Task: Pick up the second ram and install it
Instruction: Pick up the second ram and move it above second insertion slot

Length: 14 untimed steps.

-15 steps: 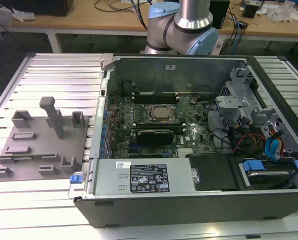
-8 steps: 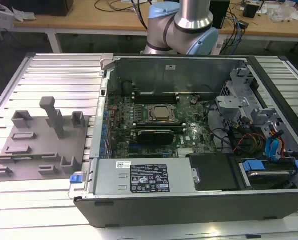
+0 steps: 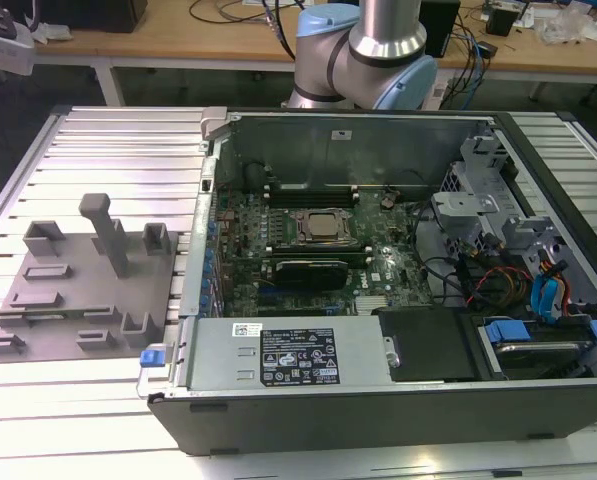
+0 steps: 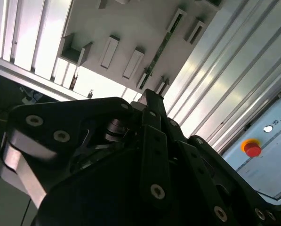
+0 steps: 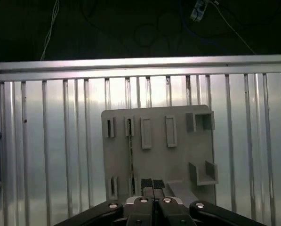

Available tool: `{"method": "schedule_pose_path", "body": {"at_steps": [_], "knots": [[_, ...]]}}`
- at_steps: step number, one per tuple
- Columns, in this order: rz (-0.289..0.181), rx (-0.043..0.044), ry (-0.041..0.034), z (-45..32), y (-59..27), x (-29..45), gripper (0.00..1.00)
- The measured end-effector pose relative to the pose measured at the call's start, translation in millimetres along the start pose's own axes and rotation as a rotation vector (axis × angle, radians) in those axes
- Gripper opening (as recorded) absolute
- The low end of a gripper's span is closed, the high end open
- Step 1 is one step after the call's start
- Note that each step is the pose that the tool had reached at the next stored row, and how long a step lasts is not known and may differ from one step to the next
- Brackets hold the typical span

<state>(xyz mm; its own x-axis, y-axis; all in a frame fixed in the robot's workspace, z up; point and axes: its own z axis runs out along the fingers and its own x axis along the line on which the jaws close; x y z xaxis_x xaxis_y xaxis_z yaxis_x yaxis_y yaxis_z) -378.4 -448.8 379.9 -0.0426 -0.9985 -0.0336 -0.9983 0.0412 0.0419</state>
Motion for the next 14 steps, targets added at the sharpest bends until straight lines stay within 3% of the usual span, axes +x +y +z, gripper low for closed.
{"method": "schedule_pose_path", "body": {"at_steps": [5,7,10,14], "knots": [[0.000,0.0000,0.0000,0.0,0.0,0.0,0.09],[0.000,0.0000,0.0000,0.0,0.0,0.0,0.28],[0.002,0.0001,0.0000,0.4,0.0,0.0,0.28],[0.006,0.0002,-0.0014,6.9,-0.3,0.2,0.28]]}}
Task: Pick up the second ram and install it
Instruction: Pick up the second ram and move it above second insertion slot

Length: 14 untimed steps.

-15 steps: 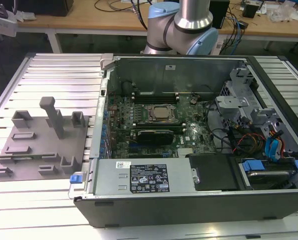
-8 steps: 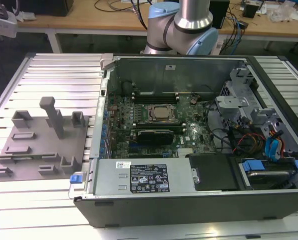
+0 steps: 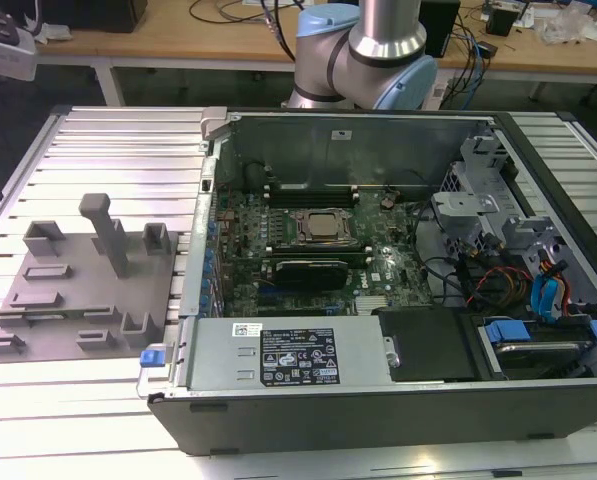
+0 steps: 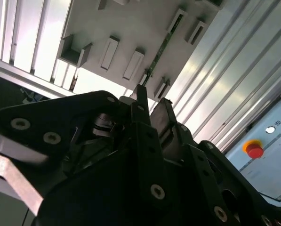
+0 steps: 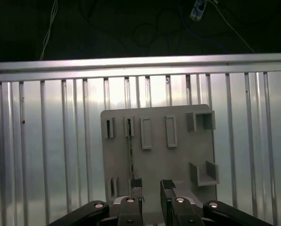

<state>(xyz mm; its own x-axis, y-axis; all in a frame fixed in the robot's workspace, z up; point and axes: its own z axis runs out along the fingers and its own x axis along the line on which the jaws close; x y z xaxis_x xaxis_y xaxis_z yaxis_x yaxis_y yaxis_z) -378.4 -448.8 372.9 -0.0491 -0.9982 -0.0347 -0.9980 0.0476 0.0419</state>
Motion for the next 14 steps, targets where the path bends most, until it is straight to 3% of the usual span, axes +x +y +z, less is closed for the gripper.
{"method": "schedule_pose_path", "body": {"at_steps": [6,14], "knots": [[0.000,0.0000,-0.0001,16.3,-0.7,0.6,0.28],[0.000,0.0000,-0.0001,24.4,-1.1,0.9,0.28]]}}
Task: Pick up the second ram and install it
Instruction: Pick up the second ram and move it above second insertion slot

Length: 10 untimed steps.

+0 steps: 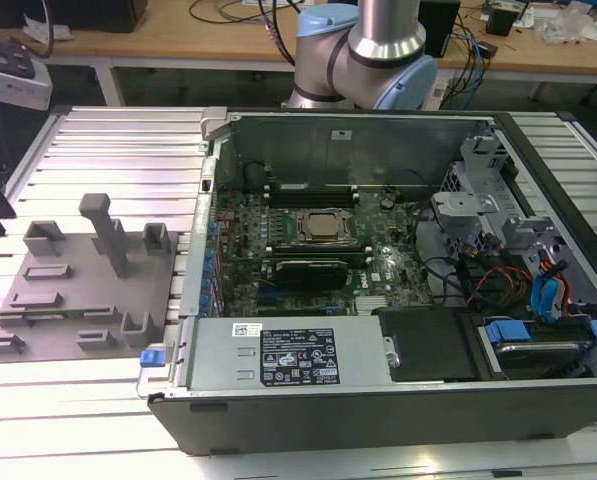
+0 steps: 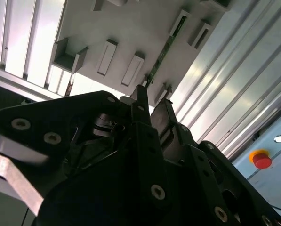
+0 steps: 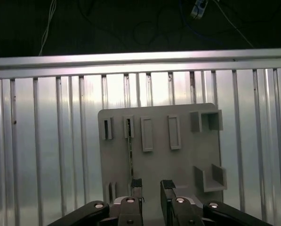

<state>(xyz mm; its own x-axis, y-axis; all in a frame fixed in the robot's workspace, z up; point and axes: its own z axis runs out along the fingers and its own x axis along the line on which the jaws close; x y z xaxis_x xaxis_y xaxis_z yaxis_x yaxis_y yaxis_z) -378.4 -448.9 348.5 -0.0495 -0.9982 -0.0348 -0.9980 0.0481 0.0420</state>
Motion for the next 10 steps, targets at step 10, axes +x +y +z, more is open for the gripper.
{"method": "schedule_pose_path", "body": {"at_steps": [10], "knots": [[0.000,0.0000,0.0000,14.6,-0.6,0.5,0.28]]}}
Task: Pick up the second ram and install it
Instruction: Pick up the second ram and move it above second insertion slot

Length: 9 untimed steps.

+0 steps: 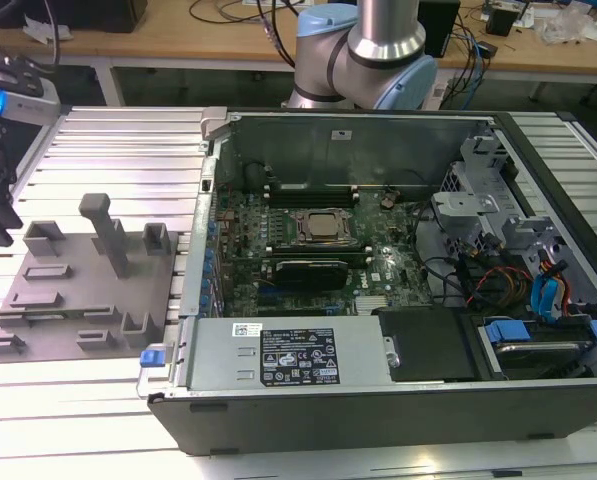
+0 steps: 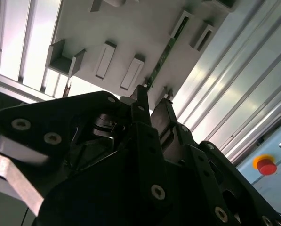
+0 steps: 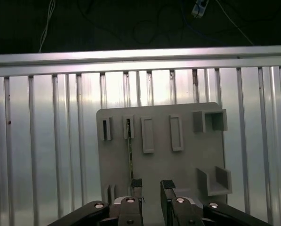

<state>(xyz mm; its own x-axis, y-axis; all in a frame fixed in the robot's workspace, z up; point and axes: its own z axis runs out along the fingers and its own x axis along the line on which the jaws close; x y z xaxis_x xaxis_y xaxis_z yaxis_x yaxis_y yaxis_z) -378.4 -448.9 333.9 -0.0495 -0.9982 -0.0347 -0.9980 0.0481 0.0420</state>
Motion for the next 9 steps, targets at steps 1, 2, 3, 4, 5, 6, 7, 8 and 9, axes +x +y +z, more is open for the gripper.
{"method": "schedule_pose_path", "body": {"at_steps": [1,2,3,4,5,6,7,8,9], "knots": [[0.000,0.0000,0.0000,1.8,-0.1,0.1,0.28],[0.000,0.0000,0.0000,3.3,-0.1,0.1,0.28],[0.000,0.0000,0.0000,5.2,-0.2,0.2,0.28],[0.000,0.0000,0.0000,7.5,-0.3,0.3,0.28],[0.000,0.0000,0.0001,9.3,-0.4,0.3,0.28],[0.000,0.0000,0.0000,10.8,-0.5,0.4,0.28],[0.000,0.0000,0.0000,12.4,-0.5,0.4,0.28],[0.000,0.0001,0.0000,13.5,-0.6,0.5,0.28],[0.000,0.0000,0.0000,15.1,-0.6,0.5,0.28]]}}
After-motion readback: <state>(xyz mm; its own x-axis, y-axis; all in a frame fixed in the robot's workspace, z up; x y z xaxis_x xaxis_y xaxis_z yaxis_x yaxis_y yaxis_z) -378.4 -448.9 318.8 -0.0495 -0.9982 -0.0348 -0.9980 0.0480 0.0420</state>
